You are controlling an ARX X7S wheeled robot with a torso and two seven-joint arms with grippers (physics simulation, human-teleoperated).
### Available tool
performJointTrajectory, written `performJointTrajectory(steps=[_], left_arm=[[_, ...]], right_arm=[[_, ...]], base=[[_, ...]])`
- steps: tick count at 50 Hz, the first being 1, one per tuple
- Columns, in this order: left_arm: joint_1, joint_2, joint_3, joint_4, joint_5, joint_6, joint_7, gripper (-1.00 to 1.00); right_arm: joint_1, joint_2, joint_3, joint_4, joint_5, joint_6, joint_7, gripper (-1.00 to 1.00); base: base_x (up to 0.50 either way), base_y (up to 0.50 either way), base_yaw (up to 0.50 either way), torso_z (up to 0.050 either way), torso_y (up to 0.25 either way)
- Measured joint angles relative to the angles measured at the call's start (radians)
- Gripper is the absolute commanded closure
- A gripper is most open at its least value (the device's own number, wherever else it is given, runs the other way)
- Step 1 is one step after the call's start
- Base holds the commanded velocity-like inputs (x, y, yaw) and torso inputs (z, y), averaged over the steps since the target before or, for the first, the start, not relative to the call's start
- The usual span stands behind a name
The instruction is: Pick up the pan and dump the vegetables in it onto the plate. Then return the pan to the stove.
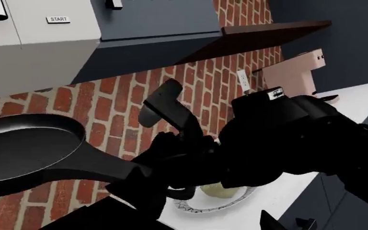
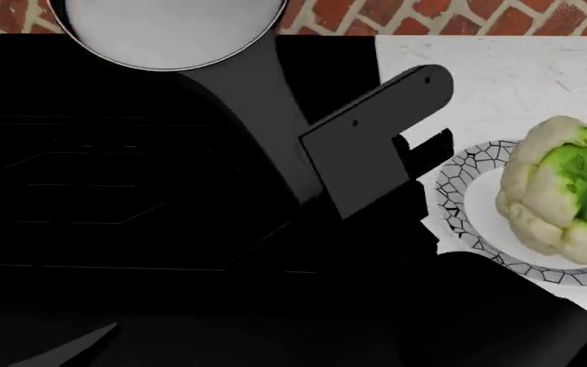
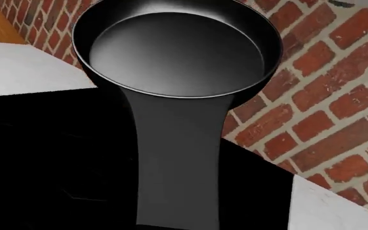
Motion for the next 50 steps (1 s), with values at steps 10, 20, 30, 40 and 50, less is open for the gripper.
performJointTrajectory(steps=[10,20,30,40,50], left_arm=[[0.018,-0.028,0.012,0.0,0.038,0.008,0.0,-1.0],[0.037,-0.049,0.02,0.0,0.07,0.007,0.0,-1.0],[0.041,-0.059,0.024,0.0,0.08,0.007,0.0,-1.0],[0.042,-0.065,0.023,0.0,0.079,0.001,0.0,-1.0],[0.052,-0.07,0.021,0.0,0.083,-0.006,0.0,-1.0]], right_arm=[[0.119,0.029,-0.033,-0.119,0.058,0.271,0.109,1.0],[0.156,0.027,0.035,-0.181,0.198,0.475,0.205,1.0],[0.077,0.057,0.074,-0.184,0.219,0.451,0.208,1.0],[-0.083,0.073,0.107,-0.135,0.175,0.289,0.15,1.0],[-0.191,0.073,0.103,-0.053,0.107,0.161,0.094,1.0]], base=[[0.0,0.0,0.0,0.001,0.001],[0.0,0.0,0.0,0.0,0.0],[0.0,0.0,0.0,0.0,0.001],[0.0,0.0,0.0,0.0,0.0],[0.0,0.0,0.0,0.001,0.001]])
